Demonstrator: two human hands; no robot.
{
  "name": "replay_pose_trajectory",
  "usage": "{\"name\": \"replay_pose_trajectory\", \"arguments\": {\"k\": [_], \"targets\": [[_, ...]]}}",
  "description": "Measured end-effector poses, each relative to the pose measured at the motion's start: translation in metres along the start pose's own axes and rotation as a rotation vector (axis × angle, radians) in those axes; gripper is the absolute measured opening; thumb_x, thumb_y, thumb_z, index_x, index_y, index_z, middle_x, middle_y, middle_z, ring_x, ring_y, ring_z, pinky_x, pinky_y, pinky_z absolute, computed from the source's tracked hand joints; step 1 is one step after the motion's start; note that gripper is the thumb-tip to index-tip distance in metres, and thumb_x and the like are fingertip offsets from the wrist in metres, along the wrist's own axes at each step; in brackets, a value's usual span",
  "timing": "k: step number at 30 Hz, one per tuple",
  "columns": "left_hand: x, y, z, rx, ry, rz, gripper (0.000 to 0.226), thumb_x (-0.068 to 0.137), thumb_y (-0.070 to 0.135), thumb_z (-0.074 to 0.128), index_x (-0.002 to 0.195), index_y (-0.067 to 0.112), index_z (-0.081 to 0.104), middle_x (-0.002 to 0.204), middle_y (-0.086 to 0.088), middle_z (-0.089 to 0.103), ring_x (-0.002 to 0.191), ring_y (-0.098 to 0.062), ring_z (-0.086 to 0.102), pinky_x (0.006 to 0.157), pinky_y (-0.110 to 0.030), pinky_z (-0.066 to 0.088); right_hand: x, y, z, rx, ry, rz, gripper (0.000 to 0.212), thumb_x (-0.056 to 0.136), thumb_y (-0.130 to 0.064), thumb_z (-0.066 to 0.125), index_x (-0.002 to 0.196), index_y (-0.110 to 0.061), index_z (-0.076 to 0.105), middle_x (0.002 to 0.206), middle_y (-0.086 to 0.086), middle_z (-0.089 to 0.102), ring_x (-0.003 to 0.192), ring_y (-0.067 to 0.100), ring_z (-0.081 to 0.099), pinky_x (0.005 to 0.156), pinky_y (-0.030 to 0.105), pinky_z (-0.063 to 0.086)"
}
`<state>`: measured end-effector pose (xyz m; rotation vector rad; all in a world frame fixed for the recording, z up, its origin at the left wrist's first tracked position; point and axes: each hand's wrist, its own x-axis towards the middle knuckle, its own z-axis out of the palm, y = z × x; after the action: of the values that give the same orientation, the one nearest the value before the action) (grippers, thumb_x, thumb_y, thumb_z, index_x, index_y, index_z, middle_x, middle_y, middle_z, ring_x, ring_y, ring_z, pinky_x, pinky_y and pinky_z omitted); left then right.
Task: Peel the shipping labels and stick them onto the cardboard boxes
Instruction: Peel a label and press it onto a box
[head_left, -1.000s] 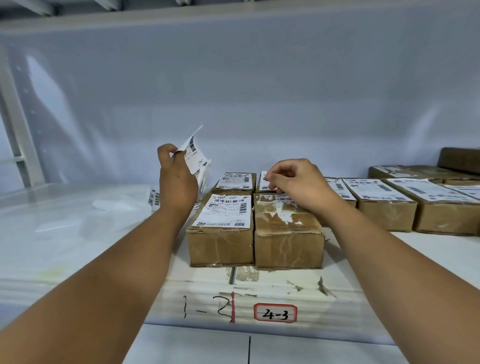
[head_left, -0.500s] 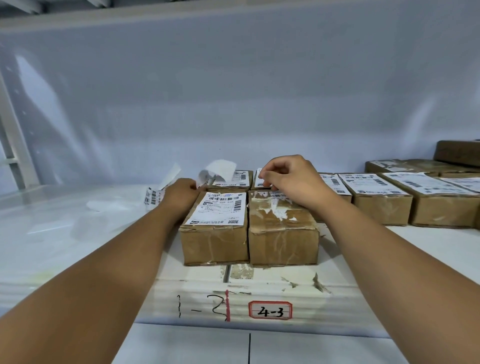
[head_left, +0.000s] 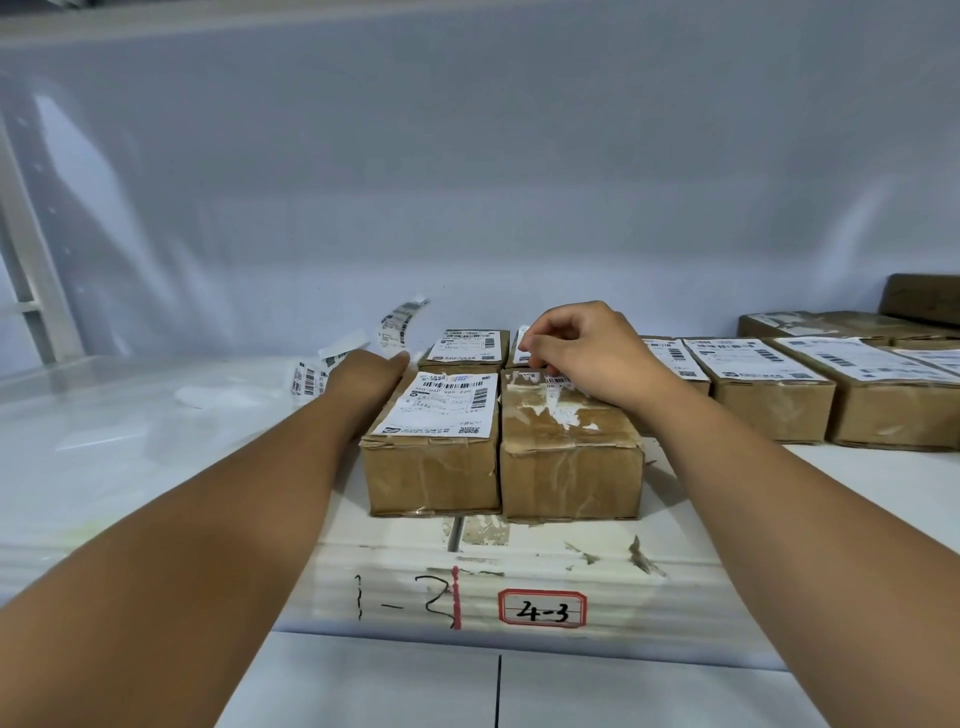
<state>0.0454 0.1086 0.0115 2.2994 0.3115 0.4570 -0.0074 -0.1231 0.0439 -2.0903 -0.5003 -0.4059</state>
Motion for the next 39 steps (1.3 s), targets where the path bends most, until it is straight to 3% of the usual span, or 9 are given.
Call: {"name": "replay_pose_trajectory", "arguments": {"k": [4, 9, 12, 14, 16, 18, 25, 34, 39], "targets": [[0.004, -0.005, -0.005, -0.090, -0.001, -0.039, 0.034, 0.093, 0.017, 0.048, 0.060, 0.013, 0.039, 0.062, -0.002, 0.039, 0.053, -0.012, 0.036, 0.045, -0.018, 0.034, 0.000, 0.000, 0.000, -0.011, -0.005, 0.000, 0.014, 0.090, -0.023, 0.060, 0.082, -0.022, 0.072, 0.075, -0.006, 0.071, 0.071, 0.009, 0.062, 0.069, 0.026, 0.052], [-0.001, -0.002, -0.003, -0.070, -0.037, -0.012, 0.031, 0.091, 0.013, 0.045, 0.061, 0.011, 0.037, 0.062, -0.006, 0.039, 0.054, -0.019, 0.036, 0.049, -0.027, 0.027, 0.000, 0.001, 0.001, -0.012, -0.010, 0.006, 0.014, 0.090, -0.023, 0.060, 0.082, -0.022, 0.072, 0.075, -0.006, 0.071, 0.071, 0.008, 0.062, 0.069, 0.025, 0.051], [0.001, 0.001, -0.001, 0.019, -0.065, 0.006, 0.028, 0.096, 0.013, 0.038, 0.092, -0.006, 0.059, 0.095, -0.019, 0.060, 0.093, -0.035, 0.056, 0.071, -0.029, 0.035, 0.000, 0.000, 0.000, -0.020, -0.016, 0.002, 0.014, 0.090, -0.023, 0.060, 0.083, -0.022, 0.072, 0.075, -0.006, 0.071, 0.069, 0.005, 0.060, 0.066, 0.020, 0.049], [0.004, 0.001, -0.003, 0.040, -0.063, -0.039, 0.029, 0.096, 0.006, 0.037, 0.106, -0.014, 0.056, 0.111, -0.025, 0.058, 0.106, -0.036, 0.055, 0.080, -0.034, 0.042, 0.000, 0.000, 0.000, -0.028, -0.021, -0.001, 0.014, 0.090, -0.023, 0.060, 0.084, -0.023, 0.072, 0.076, -0.007, 0.071, 0.070, 0.004, 0.061, 0.067, 0.019, 0.048], [0.006, -0.001, -0.004, 0.012, -0.079, -0.050, 0.024, 0.095, 0.001, 0.036, 0.084, -0.009, 0.055, 0.090, -0.020, 0.055, 0.085, -0.027, 0.056, 0.071, -0.030, 0.042, 0.000, 0.000, 0.001, -0.035, -0.026, -0.003, 0.015, 0.091, -0.022, 0.059, 0.084, -0.023, 0.072, 0.077, -0.007, 0.071, 0.072, 0.004, 0.061, 0.068, 0.019, 0.048], [0.003, 0.002, -0.004, -0.033, -0.087, -0.036, 0.033, 0.094, 0.000, 0.035, 0.062, 0.007, 0.038, 0.069, -0.009, 0.038, 0.061, -0.015, 0.037, 0.054, -0.025, 0.026, 0.001, 0.000, 0.001, -0.037, -0.029, -0.004, 0.015, 0.090, -0.022, 0.059, 0.084, -0.023, 0.072, 0.077, -0.008, 0.071, 0.073, 0.004, 0.061, 0.068, 0.018, 0.048], [-0.012, 0.009, -0.012, -0.367, -0.181, -0.134, 0.023, 0.095, 0.015, 0.040, 0.073, 0.011, 0.043, 0.065, -0.005, 0.040, 0.053, -0.015, 0.029, 0.036, -0.016, 0.031, 0.002, 0.001, 0.001, -0.049, -0.047, 0.004, 0.014, 0.090, -0.022, 0.060, 0.087, -0.023, 0.073, 0.079, -0.008, 0.071, 0.076, 0.003, 0.063, 0.067, 0.015, 0.045], [-0.007, 0.002, -0.015, -0.573, -0.288, -0.192, 0.035, 0.094, 0.033, 0.041, 0.119, 0.014, 0.058, 0.111, -0.013, 0.057, 0.070, -0.018, 0.049, 0.059, -0.025, 0.037, 0.003, 0.003, 0.002, -0.046, -0.052, 0.002, 0.013, 0.090, -0.023, 0.061, 0.088, -0.020, 0.074, 0.077, -0.008, 0.071, 0.063, -0.006, 0.058, 0.051, 0.003, 0.039], [-0.013, 0.003, -0.018, -0.685, -0.351, -0.125, 0.036, 0.099, 0.031, 0.028, 0.104, 0.022, 0.063, 0.102, -0.014, 0.058, 0.074, -0.021, 0.053, 0.059, -0.023, 0.043, 0.003, 0.002, 0.001, -0.052, -0.054, 0.004, 0.013, 0.090, -0.023, 0.060, 0.086, -0.021, 0.073, 0.077, -0.007, 0.071, 0.062, -0.004, 0.058, 0.050, 0.004, 0.038]]}}
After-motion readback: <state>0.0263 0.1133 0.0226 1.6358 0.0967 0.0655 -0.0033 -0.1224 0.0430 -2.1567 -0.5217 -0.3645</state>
